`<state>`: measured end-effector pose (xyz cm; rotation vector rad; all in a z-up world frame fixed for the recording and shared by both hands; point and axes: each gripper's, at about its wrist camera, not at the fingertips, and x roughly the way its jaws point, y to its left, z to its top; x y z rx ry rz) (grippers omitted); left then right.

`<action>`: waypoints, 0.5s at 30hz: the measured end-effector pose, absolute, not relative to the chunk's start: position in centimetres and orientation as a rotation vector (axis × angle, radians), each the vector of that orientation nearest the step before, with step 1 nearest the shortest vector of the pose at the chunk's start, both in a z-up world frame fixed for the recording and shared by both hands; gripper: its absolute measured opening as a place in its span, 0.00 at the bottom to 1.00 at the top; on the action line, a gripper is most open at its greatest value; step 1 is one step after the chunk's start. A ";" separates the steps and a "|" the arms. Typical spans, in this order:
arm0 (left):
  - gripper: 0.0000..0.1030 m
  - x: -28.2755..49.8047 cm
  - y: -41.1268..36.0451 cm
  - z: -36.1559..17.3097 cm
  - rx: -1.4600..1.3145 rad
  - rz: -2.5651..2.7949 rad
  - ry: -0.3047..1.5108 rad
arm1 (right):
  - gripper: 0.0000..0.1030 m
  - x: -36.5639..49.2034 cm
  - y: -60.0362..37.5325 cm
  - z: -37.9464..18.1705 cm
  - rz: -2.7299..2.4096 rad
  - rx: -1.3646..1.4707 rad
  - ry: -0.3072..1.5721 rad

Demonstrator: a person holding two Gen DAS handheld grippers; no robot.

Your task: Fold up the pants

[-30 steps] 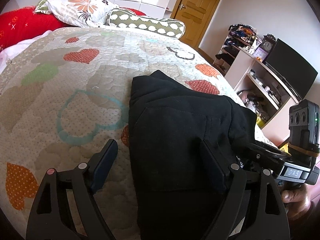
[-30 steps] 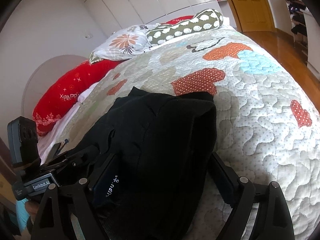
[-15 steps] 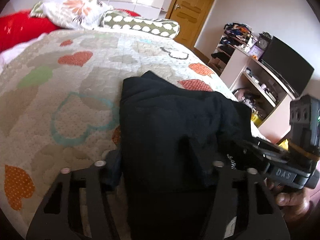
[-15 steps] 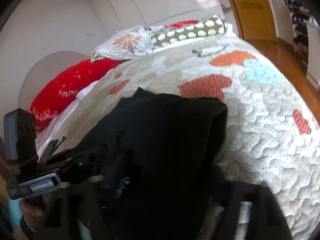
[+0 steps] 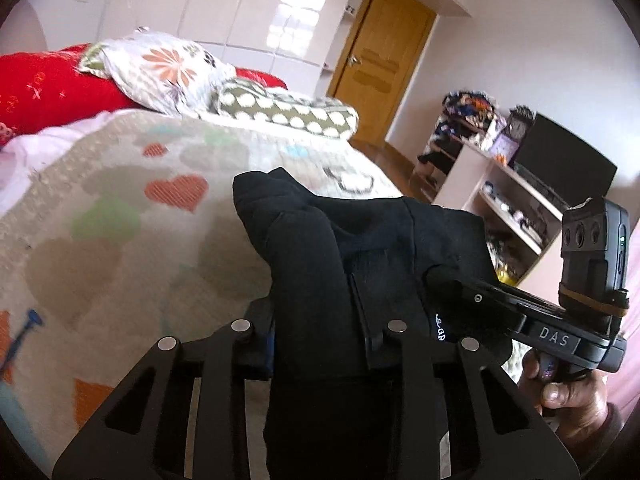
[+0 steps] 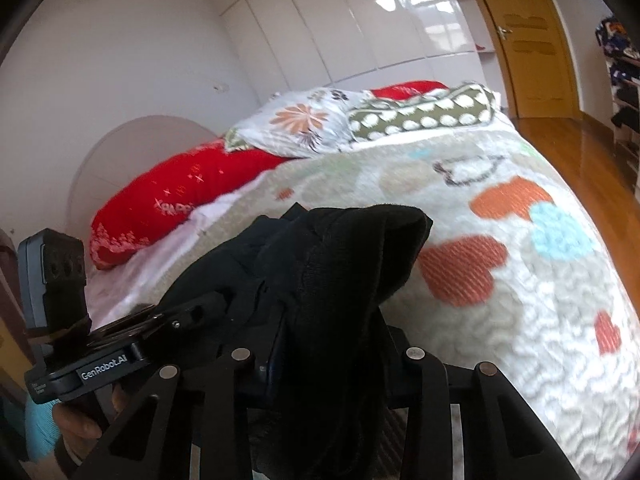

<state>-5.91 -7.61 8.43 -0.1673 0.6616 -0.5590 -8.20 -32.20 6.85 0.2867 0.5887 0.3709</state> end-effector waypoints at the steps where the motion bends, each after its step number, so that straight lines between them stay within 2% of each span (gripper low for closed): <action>1: 0.28 -5.6 -7.3 8.7 -0.168 -0.549 0.655 | 0.34 -7.7 -31.7 7.3 0.380 0.279 0.580; 6: 0.28 -3.1 -6.2 10.1 -0.135 -0.500 0.632 | 0.34 -5.1 -29.9 8.5 0.397 0.264 0.565; 9: 0.29 -1.3 -5.3 8.6 -0.130 -0.457 0.678 | 0.34 -3.0 -29.5 7.8 0.402 0.277 0.585; 10: 0.35 -0.4 -4.9 7.2 -0.146 -0.431 0.721 | 0.34 -2.0 -29.4 7.0 0.390 0.277 0.613; 12: 0.39 0.9 -4.7 4.1 -0.122 -0.358 0.832 | 0.35 -0.1 -29.4 4.7 0.353 0.273 0.713; 13: 0.44 1.4 -4.6 2.5 -0.099 -0.324 0.897 | 0.35 0.9 -29.7 3.2 0.308 0.271 0.785; 15: 0.50 1.1 -3.6 2.8 -0.123 -0.329 0.870 | 0.35 0.9 -31.3 2.0 0.243 0.311 0.817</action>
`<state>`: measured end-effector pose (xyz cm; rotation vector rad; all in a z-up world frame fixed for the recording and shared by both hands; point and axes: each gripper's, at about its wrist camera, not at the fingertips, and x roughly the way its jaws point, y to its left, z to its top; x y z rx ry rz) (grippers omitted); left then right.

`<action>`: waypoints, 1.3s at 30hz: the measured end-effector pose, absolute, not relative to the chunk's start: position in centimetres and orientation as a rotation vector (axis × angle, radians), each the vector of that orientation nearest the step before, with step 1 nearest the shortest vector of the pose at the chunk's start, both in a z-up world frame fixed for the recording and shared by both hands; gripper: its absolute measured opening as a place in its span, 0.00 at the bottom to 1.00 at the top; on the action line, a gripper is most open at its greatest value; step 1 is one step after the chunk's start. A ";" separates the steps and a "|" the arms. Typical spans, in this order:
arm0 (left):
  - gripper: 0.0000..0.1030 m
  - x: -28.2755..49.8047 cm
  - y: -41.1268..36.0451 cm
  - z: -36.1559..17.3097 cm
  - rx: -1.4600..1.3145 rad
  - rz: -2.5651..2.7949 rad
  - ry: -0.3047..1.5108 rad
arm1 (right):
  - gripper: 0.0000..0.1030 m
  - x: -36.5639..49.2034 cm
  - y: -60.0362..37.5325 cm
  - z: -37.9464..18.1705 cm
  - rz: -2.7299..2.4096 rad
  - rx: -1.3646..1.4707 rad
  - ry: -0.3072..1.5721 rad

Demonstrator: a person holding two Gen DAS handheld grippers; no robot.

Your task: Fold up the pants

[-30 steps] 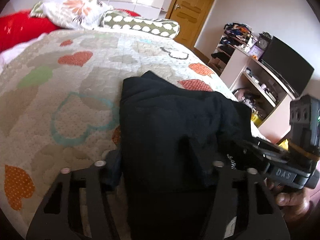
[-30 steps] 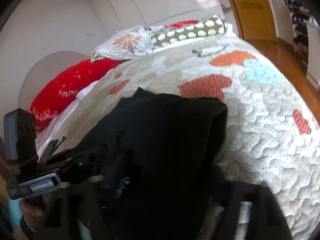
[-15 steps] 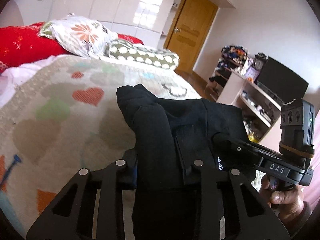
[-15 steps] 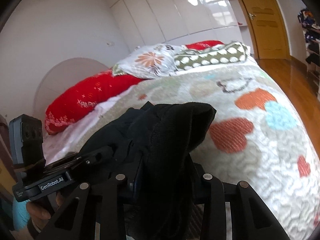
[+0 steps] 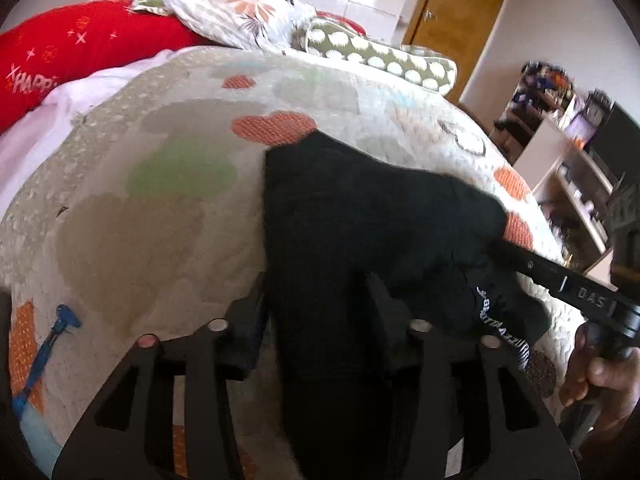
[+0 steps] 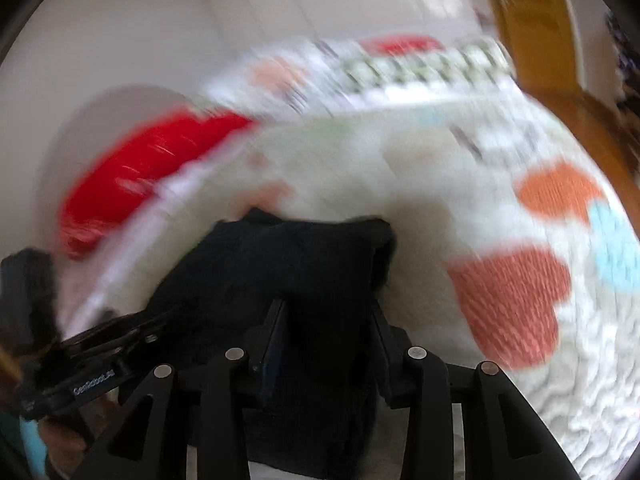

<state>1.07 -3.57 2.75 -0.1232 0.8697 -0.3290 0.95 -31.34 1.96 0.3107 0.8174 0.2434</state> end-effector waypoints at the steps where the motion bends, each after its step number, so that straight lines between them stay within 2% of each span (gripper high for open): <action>1: 0.50 0.7 -3.1 3.6 -0.119 -0.320 0.839 | 0.35 0.6 -32.0 2.2 0.235 0.335 0.804; 3: 0.51 -0.2 -2.4 5.1 -0.075 -0.251 0.754 | 0.35 -0.3 -32.9 3.2 0.197 0.331 0.768; 6: 0.59 -1.1 -1.9 6.1 -0.058 -0.202 0.682 | 0.35 -1.1 -32.0 5.9 0.248 0.287 0.696; 10: 0.59 -1.1 -2.5 5.8 -0.054 -0.246 0.675 | 0.35 0.3 -29.0 7.6 0.365 0.254 0.682; 17: 0.59 0.1 -5.6 2.9 0.027 -0.287 0.779 | 0.35 6.2 -25.4 3.2 0.364 0.137 0.838; 24: 0.66 0.1 -5.0 2.6 -0.042 -0.290 0.807 | 0.35 7.4 -24.8 2.8 0.344 0.116 0.821; 32: 0.66 -0.4 -5.1 2.7 -0.035 -0.276 0.796 | 0.39 1.1 -25.3 5.8 0.310 0.088 0.783; 39: 0.66 -0.5 -5.3 2.6 -0.024 -0.268 0.790 | 0.48 -3.1 -25.7 2.0 0.264 0.029 0.796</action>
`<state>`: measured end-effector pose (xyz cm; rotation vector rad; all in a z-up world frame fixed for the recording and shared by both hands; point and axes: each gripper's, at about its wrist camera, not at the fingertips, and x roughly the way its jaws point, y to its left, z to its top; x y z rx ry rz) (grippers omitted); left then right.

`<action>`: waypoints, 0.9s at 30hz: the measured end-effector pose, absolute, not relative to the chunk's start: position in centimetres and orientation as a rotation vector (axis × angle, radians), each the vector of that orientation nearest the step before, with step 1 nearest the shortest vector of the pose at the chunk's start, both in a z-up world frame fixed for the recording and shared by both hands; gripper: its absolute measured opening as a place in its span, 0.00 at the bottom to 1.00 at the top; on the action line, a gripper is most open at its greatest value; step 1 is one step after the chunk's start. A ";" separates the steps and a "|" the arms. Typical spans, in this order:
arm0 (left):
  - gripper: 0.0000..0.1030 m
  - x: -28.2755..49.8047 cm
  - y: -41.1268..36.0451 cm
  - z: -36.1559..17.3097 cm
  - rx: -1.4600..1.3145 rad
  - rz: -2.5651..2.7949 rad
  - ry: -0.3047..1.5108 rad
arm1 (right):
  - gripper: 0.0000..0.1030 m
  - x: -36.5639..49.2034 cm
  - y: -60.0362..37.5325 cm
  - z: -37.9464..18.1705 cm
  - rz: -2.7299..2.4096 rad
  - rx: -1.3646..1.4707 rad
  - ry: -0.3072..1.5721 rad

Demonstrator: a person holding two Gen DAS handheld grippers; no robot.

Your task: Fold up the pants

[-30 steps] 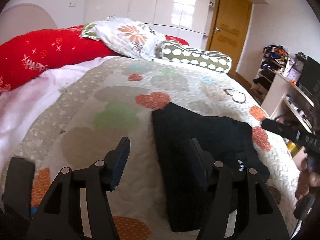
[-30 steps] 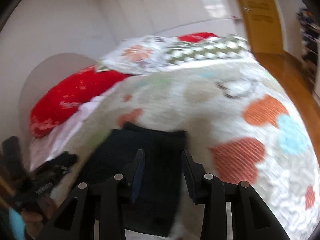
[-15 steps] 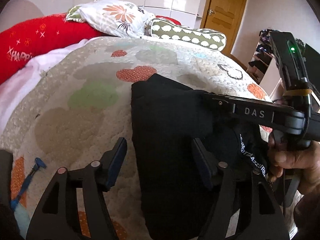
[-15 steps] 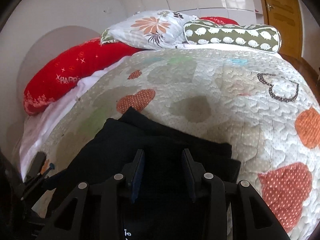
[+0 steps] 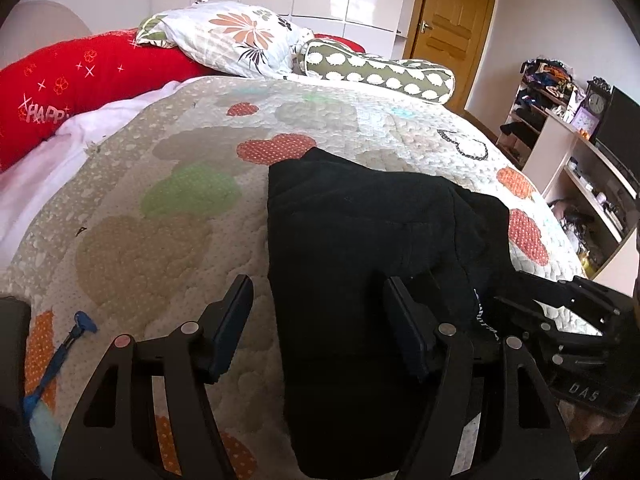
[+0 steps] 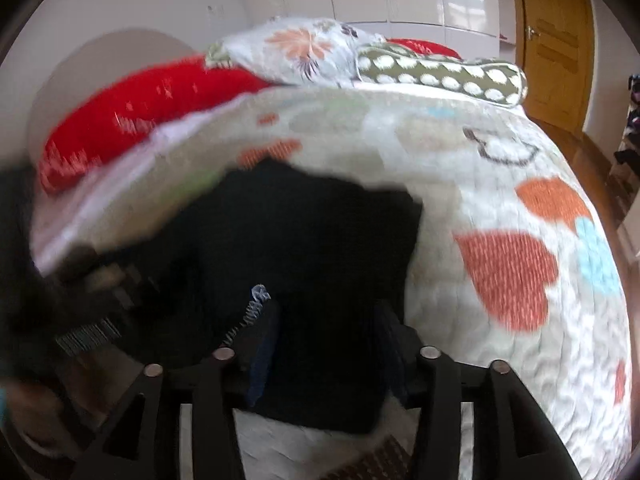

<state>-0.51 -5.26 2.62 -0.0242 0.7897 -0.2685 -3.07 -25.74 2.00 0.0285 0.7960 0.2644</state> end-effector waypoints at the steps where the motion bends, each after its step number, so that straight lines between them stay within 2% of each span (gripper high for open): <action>1: 0.66 -0.6 -5.3 2.6 -0.023 -0.264 0.786 | 0.48 -3.1 -25.9 2.1 0.267 0.036 0.797; 5: 0.69 -0.5 -5.0 2.6 -0.036 -0.243 0.784 | 0.48 -3.1 -26.0 3.3 0.260 0.036 0.828; 12: 0.69 -1.6 -5.0 3.4 0.000 -0.196 0.750 | 0.49 -5.0 -26.5 5.4 0.257 0.091 0.739; 27: 0.69 -6.8 -5.2 4.9 0.075 -0.114 0.653 | 0.50 -7.4 -26.4 5.6 0.195 0.190 0.699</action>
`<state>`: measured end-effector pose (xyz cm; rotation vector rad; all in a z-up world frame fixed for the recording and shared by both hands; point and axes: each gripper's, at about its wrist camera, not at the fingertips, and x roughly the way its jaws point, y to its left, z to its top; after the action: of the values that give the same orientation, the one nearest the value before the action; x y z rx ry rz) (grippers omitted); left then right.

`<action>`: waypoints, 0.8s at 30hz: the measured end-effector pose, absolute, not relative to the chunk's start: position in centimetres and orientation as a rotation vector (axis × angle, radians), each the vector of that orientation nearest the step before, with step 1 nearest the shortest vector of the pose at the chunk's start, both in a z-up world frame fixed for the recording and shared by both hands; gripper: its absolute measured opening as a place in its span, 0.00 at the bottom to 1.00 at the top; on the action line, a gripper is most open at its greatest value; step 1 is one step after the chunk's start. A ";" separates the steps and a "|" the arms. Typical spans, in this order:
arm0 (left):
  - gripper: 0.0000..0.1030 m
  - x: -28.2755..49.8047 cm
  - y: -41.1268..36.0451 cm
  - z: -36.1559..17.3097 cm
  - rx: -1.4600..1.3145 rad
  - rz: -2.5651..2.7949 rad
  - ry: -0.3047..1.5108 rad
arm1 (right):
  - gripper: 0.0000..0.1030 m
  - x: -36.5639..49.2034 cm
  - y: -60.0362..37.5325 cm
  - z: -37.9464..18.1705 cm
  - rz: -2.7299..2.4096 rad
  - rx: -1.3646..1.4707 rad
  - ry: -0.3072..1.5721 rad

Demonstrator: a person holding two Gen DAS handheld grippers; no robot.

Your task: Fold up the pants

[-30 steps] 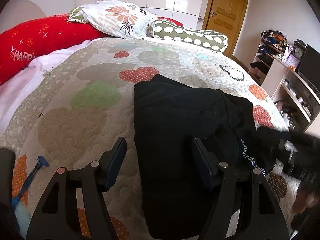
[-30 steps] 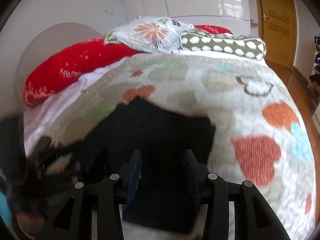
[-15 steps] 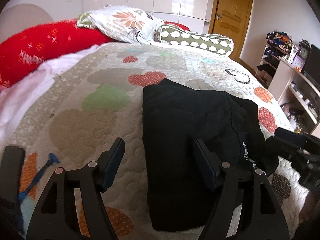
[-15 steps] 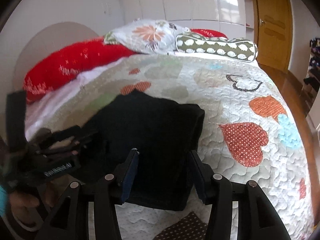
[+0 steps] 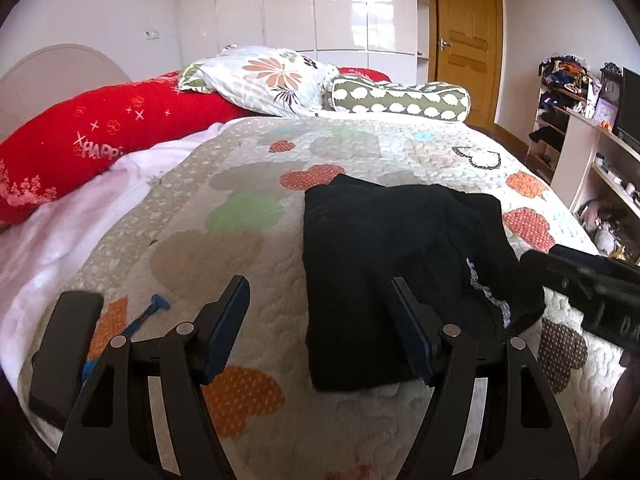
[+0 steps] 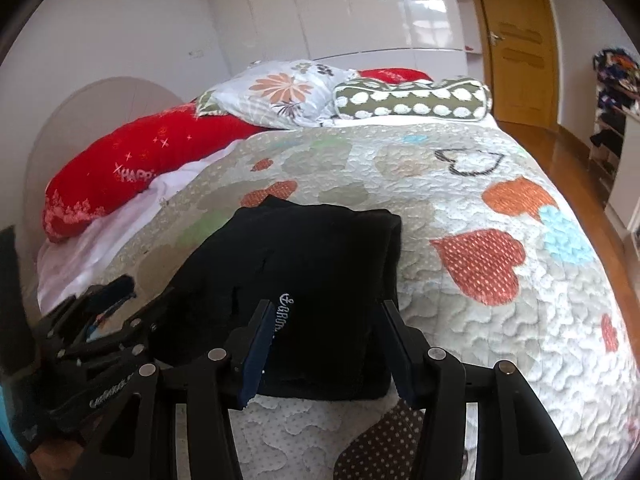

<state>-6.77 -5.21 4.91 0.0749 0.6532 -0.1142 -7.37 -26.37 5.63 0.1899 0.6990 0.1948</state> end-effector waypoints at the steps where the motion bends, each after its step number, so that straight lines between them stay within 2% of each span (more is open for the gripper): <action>1: 0.69 -7.1 -5.2 4.9 0.077 -0.112 0.659 | 0.51 -7.6 -26.5 5.6 0.194 0.208 0.700; 10: 0.69 -10.3 -5.0 6.8 0.094 -0.056 0.672 | 0.53 -9.2 -25.8 7.3 0.237 0.167 0.648; 15: 0.69 -11.8 -6.4 7.8 0.166 -0.012 0.661 | 0.60 -9.9 -26.3 7.4 0.270 0.187 0.618; 24: 0.69 -12.6 -9.7 8.7 0.214 0.062 0.645 | 0.61 -9.7 -29.1 5.9 0.309 0.274 0.600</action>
<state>-12.57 -9.68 8.70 0.2141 0.6449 0.0625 -9.71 -29.07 5.89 0.2740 0.6004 0.3090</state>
